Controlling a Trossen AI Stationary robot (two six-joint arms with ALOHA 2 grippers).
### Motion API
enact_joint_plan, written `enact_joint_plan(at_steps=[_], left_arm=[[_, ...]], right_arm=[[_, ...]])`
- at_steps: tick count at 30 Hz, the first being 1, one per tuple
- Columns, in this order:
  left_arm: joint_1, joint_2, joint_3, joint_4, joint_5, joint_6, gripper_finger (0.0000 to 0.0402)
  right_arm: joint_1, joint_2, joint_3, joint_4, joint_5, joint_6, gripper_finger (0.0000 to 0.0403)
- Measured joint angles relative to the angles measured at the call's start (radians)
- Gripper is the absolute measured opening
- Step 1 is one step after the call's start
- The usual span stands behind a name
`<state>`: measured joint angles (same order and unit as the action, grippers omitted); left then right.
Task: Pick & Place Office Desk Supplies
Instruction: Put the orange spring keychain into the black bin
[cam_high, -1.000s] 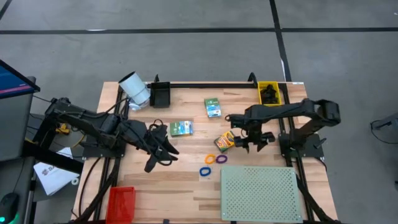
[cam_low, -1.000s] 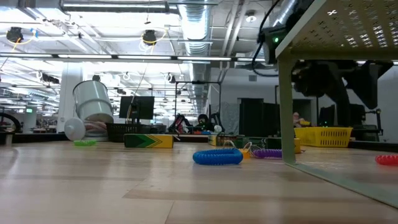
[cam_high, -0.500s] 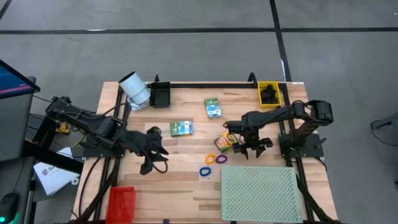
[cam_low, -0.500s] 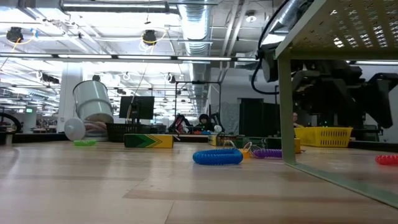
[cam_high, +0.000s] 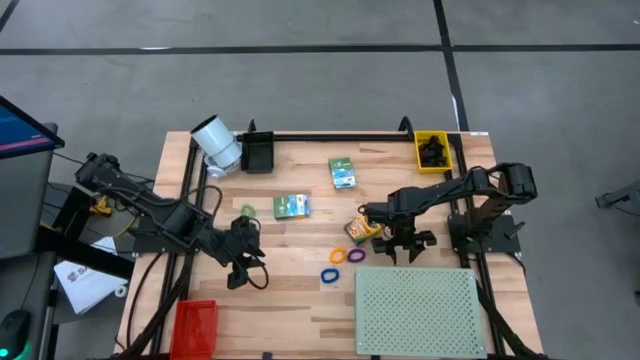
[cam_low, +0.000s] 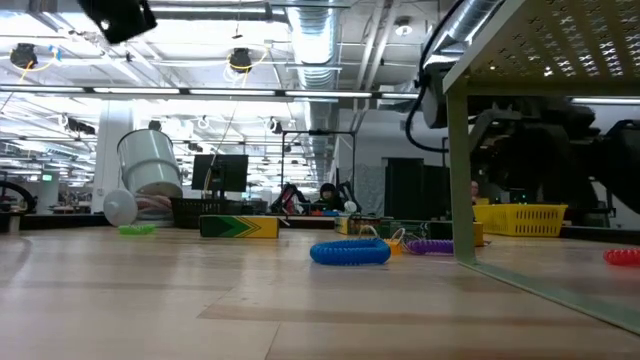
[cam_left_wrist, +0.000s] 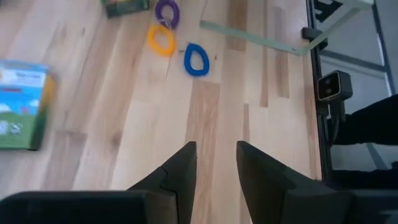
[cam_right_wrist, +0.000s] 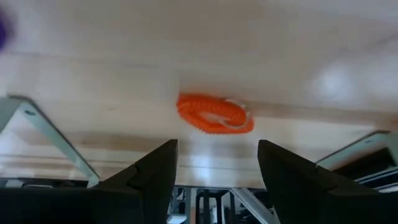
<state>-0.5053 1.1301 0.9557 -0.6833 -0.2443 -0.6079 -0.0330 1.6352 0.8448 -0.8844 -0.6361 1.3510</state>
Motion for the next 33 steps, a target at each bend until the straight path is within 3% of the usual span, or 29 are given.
enact_joint_plan(at_steps=[7, 17, 33], left_arm=[[-0.014, 0.0, -0.14, 0.177, 0.014, -0.012, 0.0108], [-0.034, 0.0, -0.252, 0.305, 0.014, -0.029, 0.0108], [-0.042, 0.0, -0.268, 0.354, 0.041, -0.037, 0.0108]], right_arm=[[0.061, 0.0, 0.0, 0.064, -0.045, 0.089, 0.0219], [0.071, 0.003, 0.001, 0.097, -0.053, 0.126, 0.0219], [0.079, 0.152, 0.001, 0.154, -0.048, 0.02, 0.0219]])
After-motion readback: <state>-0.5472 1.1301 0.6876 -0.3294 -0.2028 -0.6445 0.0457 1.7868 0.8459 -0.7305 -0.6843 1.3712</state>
